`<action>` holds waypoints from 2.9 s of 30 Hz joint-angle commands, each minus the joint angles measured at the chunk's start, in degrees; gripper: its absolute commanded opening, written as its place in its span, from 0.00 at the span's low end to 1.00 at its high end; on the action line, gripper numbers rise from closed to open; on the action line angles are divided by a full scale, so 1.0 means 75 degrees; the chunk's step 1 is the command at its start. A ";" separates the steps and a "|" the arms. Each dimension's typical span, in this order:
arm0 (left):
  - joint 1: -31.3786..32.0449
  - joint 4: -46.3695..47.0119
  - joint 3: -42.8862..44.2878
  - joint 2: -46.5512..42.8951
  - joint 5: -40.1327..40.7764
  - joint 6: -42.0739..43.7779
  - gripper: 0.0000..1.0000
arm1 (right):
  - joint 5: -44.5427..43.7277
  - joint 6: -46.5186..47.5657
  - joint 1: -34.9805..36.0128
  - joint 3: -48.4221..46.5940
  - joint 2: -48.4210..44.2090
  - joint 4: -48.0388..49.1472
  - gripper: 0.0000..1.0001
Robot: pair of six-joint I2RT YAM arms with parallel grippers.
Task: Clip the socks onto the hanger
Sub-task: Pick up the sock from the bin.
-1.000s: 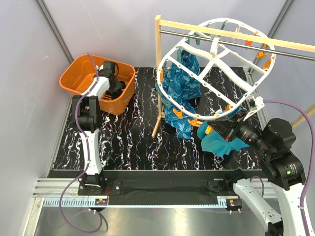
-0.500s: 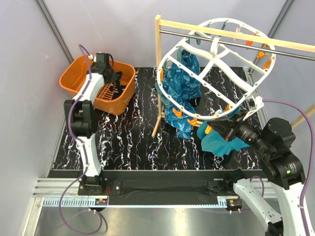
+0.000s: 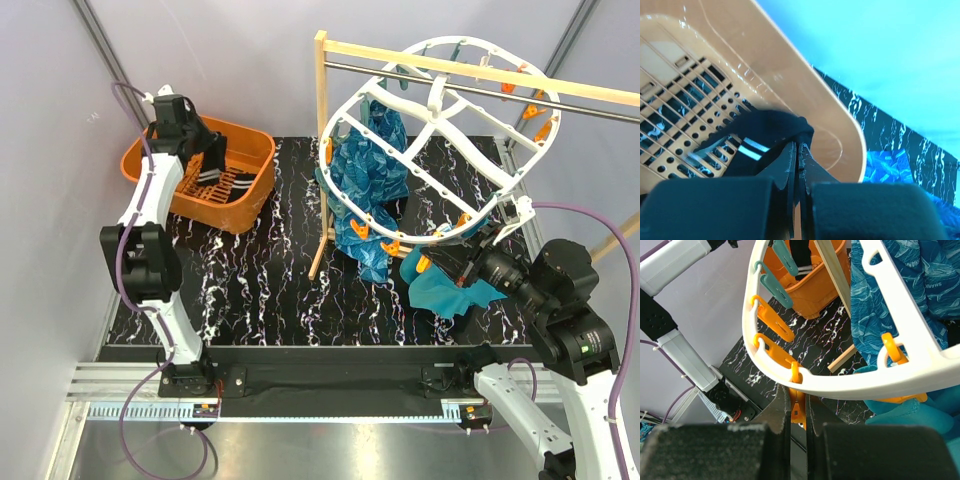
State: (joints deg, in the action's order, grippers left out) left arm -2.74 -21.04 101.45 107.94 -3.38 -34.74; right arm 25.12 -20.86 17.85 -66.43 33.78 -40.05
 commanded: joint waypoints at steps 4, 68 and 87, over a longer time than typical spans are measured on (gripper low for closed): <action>-0.0067 0.0450 -0.0155 -0.0587 -0.0534 -0.0125 0.00 | 0.0095 -0.0089 -0.0012 0.0045 0.0101 0.0067 0.00; -0.0033 -0.0863 0.2165 0.3678 0.1130 -0.0536 0.61 | 0.0142 -0.0218 -0.0012 0.0186 0.0300 0.0266 0.00; -0.0080 0.0438 0.0993 0.1031 0.0779 -0.0149 0.00 | 0.0178 -0.0218 -0.0001 0.0256 0.0348 0.0313 0.00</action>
State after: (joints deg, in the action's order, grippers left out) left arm -3.11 -24.51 108.73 124.49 3.53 -37.06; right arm 26.20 -21.52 17.85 -65.21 35.27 -38.33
